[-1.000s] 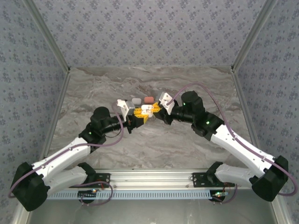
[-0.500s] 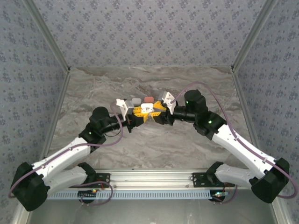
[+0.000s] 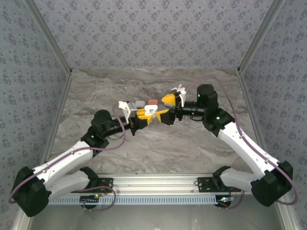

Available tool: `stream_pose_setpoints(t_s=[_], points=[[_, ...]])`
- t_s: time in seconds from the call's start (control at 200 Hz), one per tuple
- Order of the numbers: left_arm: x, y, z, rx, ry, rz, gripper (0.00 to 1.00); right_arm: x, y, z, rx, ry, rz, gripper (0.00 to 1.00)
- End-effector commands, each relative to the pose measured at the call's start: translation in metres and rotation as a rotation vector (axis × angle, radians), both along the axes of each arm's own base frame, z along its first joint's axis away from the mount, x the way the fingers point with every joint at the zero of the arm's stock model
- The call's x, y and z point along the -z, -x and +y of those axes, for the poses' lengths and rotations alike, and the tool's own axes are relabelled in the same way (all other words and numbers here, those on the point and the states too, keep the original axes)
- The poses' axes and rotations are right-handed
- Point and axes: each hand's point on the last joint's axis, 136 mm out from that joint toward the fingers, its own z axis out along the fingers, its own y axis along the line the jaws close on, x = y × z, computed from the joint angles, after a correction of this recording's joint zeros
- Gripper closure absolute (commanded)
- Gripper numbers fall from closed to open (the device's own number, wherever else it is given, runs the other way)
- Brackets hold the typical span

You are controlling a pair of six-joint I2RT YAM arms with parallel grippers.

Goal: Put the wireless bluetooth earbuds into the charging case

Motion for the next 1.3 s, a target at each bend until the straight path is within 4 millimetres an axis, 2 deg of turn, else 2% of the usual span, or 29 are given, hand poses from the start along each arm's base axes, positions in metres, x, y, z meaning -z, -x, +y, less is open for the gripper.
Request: stream_pose_setpoints(t_s=[0.0,0.125,0.245,0.54,0.845,0.924,1.089,1.294], points=[[-0.018,0.003,0.002,0.001,0.046,-0.045,1.00,-0.008,0.014,0.016,-0.117,-0.041,0.080,0.00],[-0.016,0.002,0.002,-0.001,0.043,-0.042,1.00,-0.011,0.023,0.029,-0.182,-0.043,0.077,0.00],[-0.015,0.001,0.002,-0.005,0.037,-0.038,1.00,-0.018,0.029,0.032,-0.210,-0.050,0.048,0.00],[-0.010,-0.003,0.001,-0.019,0.021,-0.027,1.00,-0.029,0.047,0.026,-0.243,-0.053,0.004,0.00],[-0.007,-0.005,0.000,-0.023,0.014,-0.020,1.00,-0.019,0.052,0.021,-0.214,-0.021,0.003,0.00],[-0.007,-0.005,0.000,-0.022,0.014,-0.020,1.00,-0.015,0.043,0.019,-0.158,0.004,-0.006,0.00],[-0.002,-0.008,0.000,-0.035,0.001,-0.003,1.00,-0.012,0.001,-0.003,0.135,0.079,-0.079,0.00],[0.036,-0.027,0.000,-0.118,-0.065,0.113,1.00,-0.018,-0.035,-0.047,0.456,0.038,-0.141,0.00]])
